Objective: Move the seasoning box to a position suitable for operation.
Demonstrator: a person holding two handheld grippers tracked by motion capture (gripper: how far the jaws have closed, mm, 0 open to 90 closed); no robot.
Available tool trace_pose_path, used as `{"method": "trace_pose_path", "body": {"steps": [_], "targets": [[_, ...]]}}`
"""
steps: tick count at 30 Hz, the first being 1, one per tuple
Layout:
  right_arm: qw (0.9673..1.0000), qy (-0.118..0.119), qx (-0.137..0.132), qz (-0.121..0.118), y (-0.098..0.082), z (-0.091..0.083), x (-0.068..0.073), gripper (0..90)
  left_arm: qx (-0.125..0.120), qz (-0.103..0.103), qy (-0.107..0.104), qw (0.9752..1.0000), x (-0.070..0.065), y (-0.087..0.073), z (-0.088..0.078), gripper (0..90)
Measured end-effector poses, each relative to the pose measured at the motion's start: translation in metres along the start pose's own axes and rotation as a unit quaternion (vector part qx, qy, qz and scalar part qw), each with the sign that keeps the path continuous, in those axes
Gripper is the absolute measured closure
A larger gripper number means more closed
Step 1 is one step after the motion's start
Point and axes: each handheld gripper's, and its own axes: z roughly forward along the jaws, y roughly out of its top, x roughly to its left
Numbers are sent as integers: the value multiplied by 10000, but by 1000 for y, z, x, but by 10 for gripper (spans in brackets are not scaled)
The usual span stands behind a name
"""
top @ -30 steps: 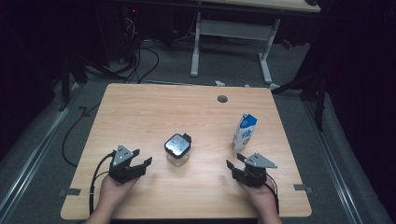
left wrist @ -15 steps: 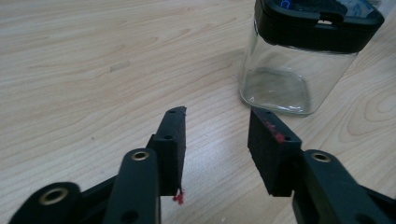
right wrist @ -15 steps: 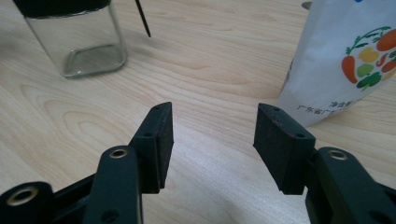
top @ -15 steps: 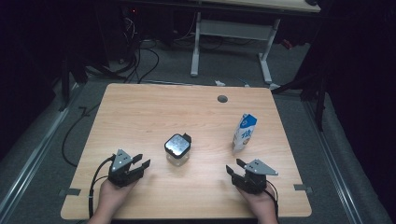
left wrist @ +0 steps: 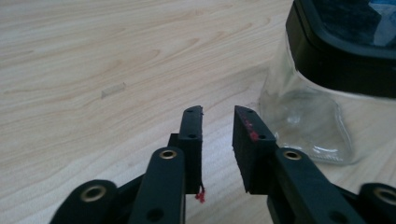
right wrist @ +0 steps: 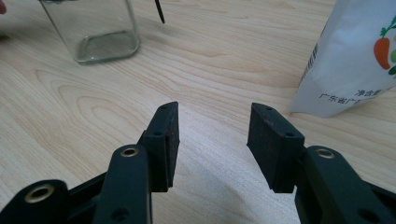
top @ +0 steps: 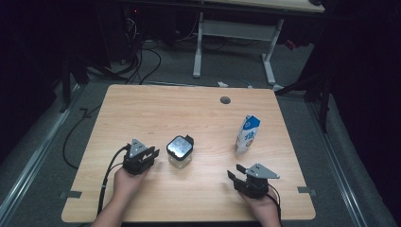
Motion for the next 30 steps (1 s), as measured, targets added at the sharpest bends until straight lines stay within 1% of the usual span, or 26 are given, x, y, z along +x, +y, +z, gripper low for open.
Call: {"method": "trace_pose_path", "body": {"steps": [2,3,4,6,9,12,15,17,18,24,30], "targets": [[10000,-9,10,11,0,-1,1,534,-50,31,0,10000,-1,2,1,784],[10000,-3,10,3,0,-1,1,534,-99,30,-15,9999,-2,3,2,818],[10000,-5,0,-8,0,-1,2,538,-95,19,-22,10000,-2,5,4,846],[10000,9,10,-7,-1,-1,3,560,-19,99,-8,9999,-4,8,9,888],[10000,-24,46,-13,-1,0,4,597,-90,68,-91,9999,-6,11,15,900],[10000,-54,47,-15,-2,-2,5,658,-183,34,-174,9997,-8,12,18,900],[10000,-26,55,53,-3,-3,5,766,-199,8,-244,9995,-9,12,18,900],[10000,-88,7,46,-3,-5,6,811,-246,29,-275,9993,-12,13,18,900],[9999,-158,-5,33,-3,-6,7,847,-263,57,-260,9993,-13,13,17,900],[9997,-230,22,-43,-4,-8,7,859,-235,83,-357,9991,-15,12,18,900],[9998,-193,0,-7,-5,-7,7,841,-289,139,-382,9988,-19,11,14,900]]}}
